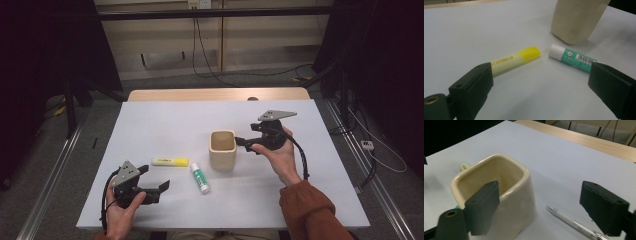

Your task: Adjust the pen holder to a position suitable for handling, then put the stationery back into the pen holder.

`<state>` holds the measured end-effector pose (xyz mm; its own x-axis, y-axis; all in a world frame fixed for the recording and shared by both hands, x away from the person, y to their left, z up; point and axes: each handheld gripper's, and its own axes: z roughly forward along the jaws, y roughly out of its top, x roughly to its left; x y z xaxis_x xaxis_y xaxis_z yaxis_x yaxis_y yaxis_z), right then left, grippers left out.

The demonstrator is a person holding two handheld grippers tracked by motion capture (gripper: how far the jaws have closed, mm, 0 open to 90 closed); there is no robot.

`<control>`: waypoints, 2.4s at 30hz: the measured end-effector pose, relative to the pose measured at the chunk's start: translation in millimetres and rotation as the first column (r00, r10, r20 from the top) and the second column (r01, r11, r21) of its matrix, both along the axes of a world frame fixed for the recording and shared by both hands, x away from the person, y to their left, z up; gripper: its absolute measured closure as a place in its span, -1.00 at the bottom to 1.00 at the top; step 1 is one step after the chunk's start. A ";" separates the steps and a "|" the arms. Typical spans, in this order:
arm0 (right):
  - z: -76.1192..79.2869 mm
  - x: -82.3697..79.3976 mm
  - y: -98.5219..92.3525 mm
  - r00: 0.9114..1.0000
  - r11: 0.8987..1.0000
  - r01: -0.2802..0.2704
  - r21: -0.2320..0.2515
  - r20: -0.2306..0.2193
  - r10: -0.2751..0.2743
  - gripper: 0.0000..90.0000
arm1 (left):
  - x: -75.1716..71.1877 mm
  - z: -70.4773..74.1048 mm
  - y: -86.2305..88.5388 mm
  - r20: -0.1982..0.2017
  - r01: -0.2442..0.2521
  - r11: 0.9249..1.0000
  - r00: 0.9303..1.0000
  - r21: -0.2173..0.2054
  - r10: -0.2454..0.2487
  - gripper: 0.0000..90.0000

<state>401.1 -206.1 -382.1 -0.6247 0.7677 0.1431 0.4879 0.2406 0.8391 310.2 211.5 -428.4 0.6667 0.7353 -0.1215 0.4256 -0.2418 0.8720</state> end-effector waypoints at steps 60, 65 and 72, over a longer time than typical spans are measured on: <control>-36.9 15.4 -82.7 0.986 0.978 0.134 -0.157 -0.075 -0.148 1.00 | -1.1 -0.4 -0.1 -0.009 0.003 1.000 1.000 0.019 -0.003 -0.87; -40.3 23.8 -85.7 0.979 0.975 0.151 -0.160 -0.110 -0.170 1.00 | -0.6 -0.7 0.2 -0.009 0.003 1.000 1.000 0.023 -0.002 -0.87; -44.2 44.8 -76.6 0.983 0.967 0.117 -0.225 -0.115 -0.145 1.00 | -0.2 -1.4 0.3 -0.013 -0.001 1.000 1.000 0.022 0.001 -0.87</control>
